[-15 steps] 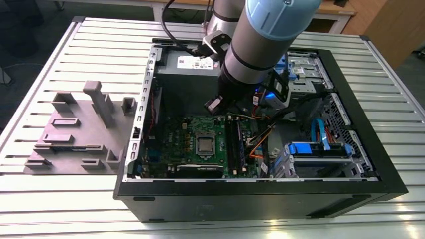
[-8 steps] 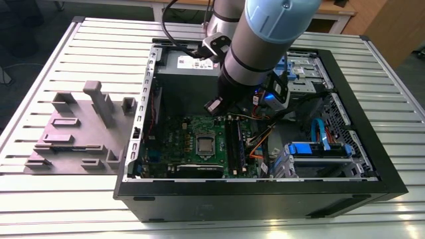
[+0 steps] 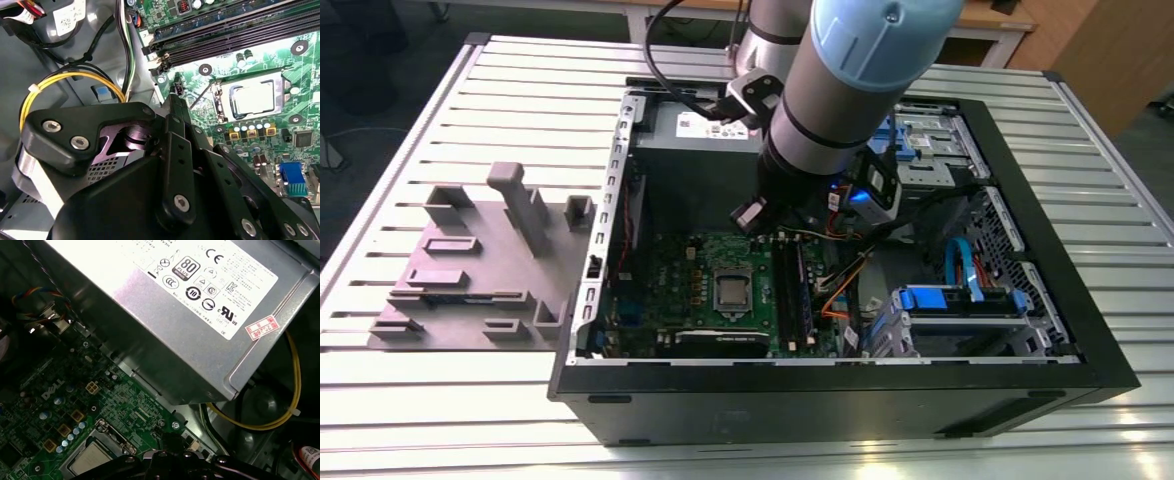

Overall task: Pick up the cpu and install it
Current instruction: 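Install the first cpu locking lever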

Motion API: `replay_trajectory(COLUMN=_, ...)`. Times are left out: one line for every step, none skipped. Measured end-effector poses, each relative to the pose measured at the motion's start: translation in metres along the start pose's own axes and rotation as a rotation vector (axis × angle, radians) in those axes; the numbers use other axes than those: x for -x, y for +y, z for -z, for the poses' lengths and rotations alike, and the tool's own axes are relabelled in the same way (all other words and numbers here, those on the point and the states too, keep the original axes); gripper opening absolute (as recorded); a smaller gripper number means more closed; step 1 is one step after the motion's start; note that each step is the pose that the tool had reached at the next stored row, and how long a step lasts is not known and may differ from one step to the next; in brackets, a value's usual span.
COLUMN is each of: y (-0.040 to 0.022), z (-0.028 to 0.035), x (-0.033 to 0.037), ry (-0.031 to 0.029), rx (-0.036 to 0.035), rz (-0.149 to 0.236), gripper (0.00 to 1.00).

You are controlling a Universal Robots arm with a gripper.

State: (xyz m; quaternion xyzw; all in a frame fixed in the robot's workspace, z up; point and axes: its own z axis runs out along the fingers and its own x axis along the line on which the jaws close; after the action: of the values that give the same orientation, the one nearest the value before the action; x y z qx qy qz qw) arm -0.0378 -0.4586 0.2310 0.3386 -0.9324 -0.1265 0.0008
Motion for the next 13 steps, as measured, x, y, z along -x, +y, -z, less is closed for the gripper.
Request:
replay_trajectory(y=0.0000, z=0.0000, x=0.0000, ry=0.0025, rx=-0.0028, rz=0.000, gripper=0.10)
replay_trajectory(y=0.0000, z=0.0000, x=0.0000, ry=0.0038, rx=-0.0042, rz=0.000, gripper=0.10)
replay_trajectory(y=-0.0001, z=0.0000, x=0.0000, ry=0.0048, rx=-0.0052, rz=0.001, gripper=0.10)
replay_trajectory(y=0.0000, z=0.0001, x=0.0000, ry=0.0063, rx=-0.0066, rz=0.002, gripper=0.10)
replay_trajectory(y=0.0000, z=0.0000, x=0.0000, ry=0.0080, rx=-0.0081, rz=0.002, gripper=0.10)
replay_trajectory(y=0.0000, z=0.0000, x=0.0000, ry=0.0094, rx=-0.0094, rz=0.003, gripper=0.10)
replay_trajectory(y=-0.0001, z=0.0001, x=-0.0001, ry=0.0099, rx=-0.0098, rz=0.004, gripper=0.10)
replay_trajectory(y=-0.0001, z=0.0001, x=-0.0001, ry=0.0099, rx=-0.0098, rz=0.004, gripper=0.10)
replay_trajectory(y=0.0000, z=0.0001, x=0.0000, ry=0.0101, rx=-0.0100, rz=0.004, gripper=0.10)
replay_trajectory(y=0.0000, z=0.0001, x=0.0000, ry=0.0102, rx=-0.0101, rz=0.004, gripper=0.10)
replay_trajectory(y=0.0000, z=0.0001, x=0.0000, ry=0.0102, rx=-0.0101, rz=0.004, gripper=0.10)
replay_trajectory(y=0.0000, z=0.0001, x=0.0000, ry=0.0102, rx=-0.0102, rz=0.004, gripper=0.10)
replay_trajectory(y=0.0000, z=0.0001, x=0.0000, ry=0.0102, rx=-0.0102, rz=0.004, gripper=0.10)
